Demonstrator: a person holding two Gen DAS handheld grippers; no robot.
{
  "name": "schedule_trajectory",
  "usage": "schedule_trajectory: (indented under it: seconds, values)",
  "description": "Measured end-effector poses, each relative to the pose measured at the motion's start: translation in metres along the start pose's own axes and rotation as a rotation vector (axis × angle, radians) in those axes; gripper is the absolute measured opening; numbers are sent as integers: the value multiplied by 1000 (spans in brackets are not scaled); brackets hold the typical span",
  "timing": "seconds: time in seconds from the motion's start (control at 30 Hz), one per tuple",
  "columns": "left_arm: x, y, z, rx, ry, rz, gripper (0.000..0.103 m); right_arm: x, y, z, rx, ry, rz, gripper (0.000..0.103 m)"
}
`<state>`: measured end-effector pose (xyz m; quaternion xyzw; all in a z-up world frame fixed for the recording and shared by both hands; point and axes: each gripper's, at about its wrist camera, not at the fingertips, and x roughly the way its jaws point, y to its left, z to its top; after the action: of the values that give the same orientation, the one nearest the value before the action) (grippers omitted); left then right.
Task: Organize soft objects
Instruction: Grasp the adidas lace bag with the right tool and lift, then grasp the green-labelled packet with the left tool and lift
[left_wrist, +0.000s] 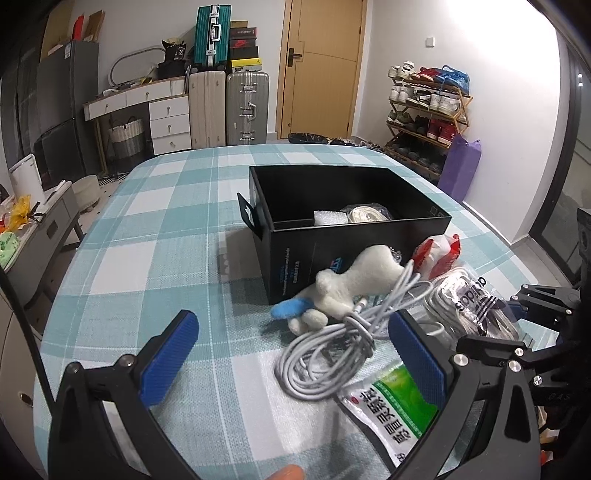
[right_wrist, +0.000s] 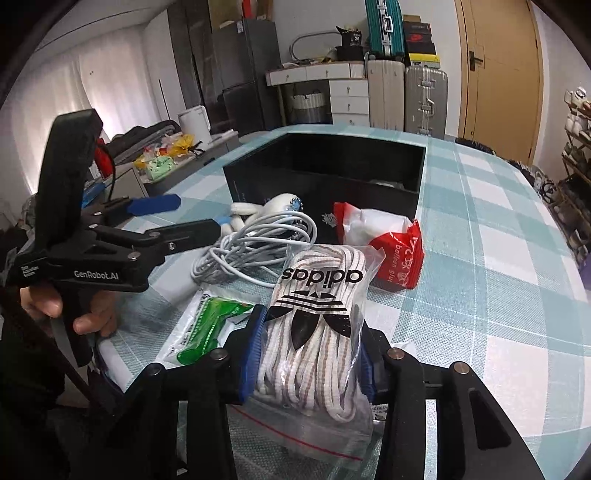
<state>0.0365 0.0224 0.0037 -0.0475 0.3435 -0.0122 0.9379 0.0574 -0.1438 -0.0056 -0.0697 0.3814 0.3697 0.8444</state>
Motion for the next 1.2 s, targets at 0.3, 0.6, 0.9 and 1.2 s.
schedule_trajectory:
  seconds: [0.3, 0.6, 0.9, 1.2]
  values:
    - [-11, -20, -10, 25, 27, -7, 103, -6, -10, -7, 28, -27, -16, 43]
    - [-12, -41, -24, 54, 75, -14, 103, -19, -12, -8, 33, -74, -27, 43]
    - [-4, -59, -33, 83, 135, -43, 103, -24, -15, -7, 44, -91, -41, 43]
    - [10, -60, -35, 41, 188, 17, 100, -25, -14, -8, 44, -93, -41, 43]
